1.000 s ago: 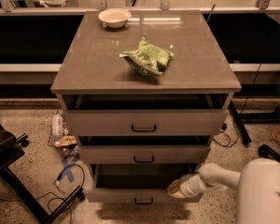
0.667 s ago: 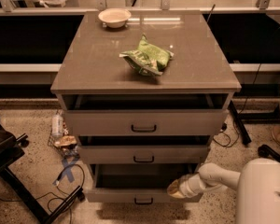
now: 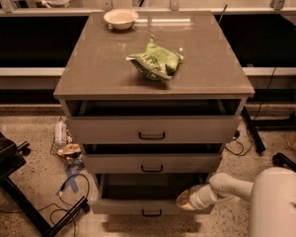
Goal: Open bottom drawer
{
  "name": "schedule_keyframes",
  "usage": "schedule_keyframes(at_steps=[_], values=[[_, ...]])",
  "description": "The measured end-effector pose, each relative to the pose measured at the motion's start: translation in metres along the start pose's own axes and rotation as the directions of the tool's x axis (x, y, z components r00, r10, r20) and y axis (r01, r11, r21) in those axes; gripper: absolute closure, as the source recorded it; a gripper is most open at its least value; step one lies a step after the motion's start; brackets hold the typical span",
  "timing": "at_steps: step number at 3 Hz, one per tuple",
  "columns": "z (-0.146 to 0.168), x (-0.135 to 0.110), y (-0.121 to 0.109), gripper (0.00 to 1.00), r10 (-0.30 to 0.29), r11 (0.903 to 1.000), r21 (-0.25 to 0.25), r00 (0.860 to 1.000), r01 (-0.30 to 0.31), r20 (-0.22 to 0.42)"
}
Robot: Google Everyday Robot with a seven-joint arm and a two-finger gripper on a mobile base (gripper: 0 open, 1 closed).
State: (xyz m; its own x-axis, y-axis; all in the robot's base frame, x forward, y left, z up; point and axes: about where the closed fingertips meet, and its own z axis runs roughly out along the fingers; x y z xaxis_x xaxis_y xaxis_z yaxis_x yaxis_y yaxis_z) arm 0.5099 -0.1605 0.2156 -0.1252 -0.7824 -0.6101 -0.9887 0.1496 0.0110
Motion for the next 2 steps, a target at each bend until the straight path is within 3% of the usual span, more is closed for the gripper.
schedule_keyframes(at_steps=[1,2], values=[[0.0000,-0.0007,0.0005,0.04,0.000,1.0000,-0.001,1.000,0.000,0.000],[0.0001,-0.0007,0.0005,0.00,0.000,1.0000,-0.001,1.000,0.000,0.001]])
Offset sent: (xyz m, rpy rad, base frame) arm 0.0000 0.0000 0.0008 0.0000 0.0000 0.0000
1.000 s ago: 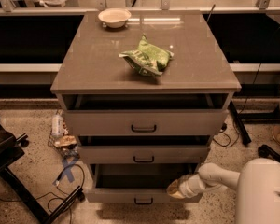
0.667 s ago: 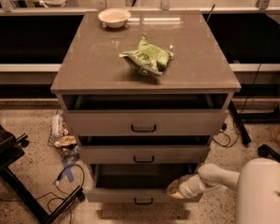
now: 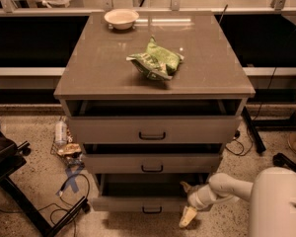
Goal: Open bottom drawer
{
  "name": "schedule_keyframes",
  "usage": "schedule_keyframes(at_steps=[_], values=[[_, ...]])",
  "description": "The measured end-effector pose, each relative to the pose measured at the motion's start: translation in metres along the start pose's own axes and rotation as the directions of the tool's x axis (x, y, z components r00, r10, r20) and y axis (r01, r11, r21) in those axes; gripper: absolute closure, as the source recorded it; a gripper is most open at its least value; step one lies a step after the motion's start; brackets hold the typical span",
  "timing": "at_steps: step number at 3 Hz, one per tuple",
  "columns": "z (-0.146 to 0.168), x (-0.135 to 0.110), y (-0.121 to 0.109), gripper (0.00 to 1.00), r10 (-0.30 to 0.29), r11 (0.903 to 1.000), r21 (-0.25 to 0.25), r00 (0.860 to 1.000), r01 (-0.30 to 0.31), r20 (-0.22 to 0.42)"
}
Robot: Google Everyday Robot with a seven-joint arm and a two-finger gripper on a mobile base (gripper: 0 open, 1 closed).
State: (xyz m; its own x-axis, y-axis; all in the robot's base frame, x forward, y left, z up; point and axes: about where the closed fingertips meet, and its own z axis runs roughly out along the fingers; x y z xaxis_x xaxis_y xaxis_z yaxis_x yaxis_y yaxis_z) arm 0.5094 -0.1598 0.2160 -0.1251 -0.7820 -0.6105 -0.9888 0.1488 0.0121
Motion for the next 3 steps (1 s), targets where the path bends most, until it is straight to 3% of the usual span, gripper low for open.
schedule_keyframes(at_steps=[2,3], values=[[0.017,0.004,0.002,0.02,0.012,0.9996,-0.025,1.000,-0.012,-0.007],[0.035,0.010,0.022,0.24,0.015,0.9972,-0.073,0.999,-0.017,-0.030]])
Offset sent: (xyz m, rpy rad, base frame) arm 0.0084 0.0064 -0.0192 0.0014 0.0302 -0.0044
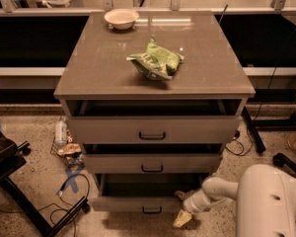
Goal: Open bottom drawer
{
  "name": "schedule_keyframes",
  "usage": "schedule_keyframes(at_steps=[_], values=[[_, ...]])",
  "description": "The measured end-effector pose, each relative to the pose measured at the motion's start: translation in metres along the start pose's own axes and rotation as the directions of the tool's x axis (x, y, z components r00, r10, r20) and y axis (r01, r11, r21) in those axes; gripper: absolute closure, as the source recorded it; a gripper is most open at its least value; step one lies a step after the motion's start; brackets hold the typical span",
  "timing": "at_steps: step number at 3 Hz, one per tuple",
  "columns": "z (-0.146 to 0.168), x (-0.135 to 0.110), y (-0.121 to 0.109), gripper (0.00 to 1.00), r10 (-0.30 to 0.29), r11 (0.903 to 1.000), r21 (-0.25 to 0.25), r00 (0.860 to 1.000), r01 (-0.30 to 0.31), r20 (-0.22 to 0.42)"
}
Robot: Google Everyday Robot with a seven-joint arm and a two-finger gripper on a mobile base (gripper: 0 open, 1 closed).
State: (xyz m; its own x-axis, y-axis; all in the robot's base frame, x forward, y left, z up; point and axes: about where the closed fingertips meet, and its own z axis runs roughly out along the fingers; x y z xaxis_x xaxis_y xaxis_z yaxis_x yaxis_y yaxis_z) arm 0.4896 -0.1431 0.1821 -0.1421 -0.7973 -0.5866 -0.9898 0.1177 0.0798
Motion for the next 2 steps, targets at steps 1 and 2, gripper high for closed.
schedule_keyframes(at_steps=[1,2], values=[[-0.010,0.010,0.015,0.47,0.005,1.0000,-0.002,0.997,-0.005,-0.071],[-0.044,0.012,0.020,0.70,0.027,0.9980,0.060,0.989,-0.019,-0.149]])
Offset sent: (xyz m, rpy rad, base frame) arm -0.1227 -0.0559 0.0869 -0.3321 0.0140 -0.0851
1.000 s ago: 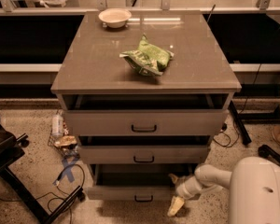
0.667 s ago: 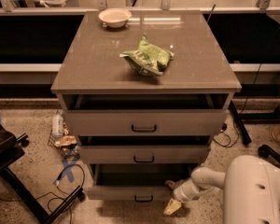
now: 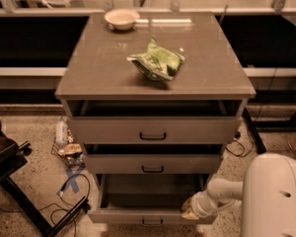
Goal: Open bottom drawer
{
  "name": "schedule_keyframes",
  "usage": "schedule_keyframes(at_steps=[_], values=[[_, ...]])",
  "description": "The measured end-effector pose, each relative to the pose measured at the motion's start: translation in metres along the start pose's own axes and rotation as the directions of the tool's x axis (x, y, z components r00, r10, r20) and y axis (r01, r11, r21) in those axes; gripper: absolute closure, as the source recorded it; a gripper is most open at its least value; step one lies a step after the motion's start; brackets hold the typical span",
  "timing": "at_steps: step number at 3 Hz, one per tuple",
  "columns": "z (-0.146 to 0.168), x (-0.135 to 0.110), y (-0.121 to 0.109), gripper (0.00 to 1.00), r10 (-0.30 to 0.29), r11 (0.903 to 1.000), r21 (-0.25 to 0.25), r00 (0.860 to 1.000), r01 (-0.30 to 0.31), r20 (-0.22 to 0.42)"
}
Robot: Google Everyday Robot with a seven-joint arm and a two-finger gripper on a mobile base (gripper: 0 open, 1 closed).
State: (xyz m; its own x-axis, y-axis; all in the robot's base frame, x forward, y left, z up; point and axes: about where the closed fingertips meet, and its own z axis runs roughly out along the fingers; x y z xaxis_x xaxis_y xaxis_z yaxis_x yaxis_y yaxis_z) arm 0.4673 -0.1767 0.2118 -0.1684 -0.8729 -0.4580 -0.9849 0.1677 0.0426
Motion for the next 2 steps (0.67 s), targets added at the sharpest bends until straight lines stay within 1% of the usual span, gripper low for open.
schedule_keyframes(at_steps=[1,2], values=[[-0.007,0.000,0.010,0.93,0.005,1.0000,0.001,1.000,-0.005,-0.019],[-0.029,-0.002,0.046,1.00,0.015,0.9999,0.002,0.997,-0.014,-0.081]])
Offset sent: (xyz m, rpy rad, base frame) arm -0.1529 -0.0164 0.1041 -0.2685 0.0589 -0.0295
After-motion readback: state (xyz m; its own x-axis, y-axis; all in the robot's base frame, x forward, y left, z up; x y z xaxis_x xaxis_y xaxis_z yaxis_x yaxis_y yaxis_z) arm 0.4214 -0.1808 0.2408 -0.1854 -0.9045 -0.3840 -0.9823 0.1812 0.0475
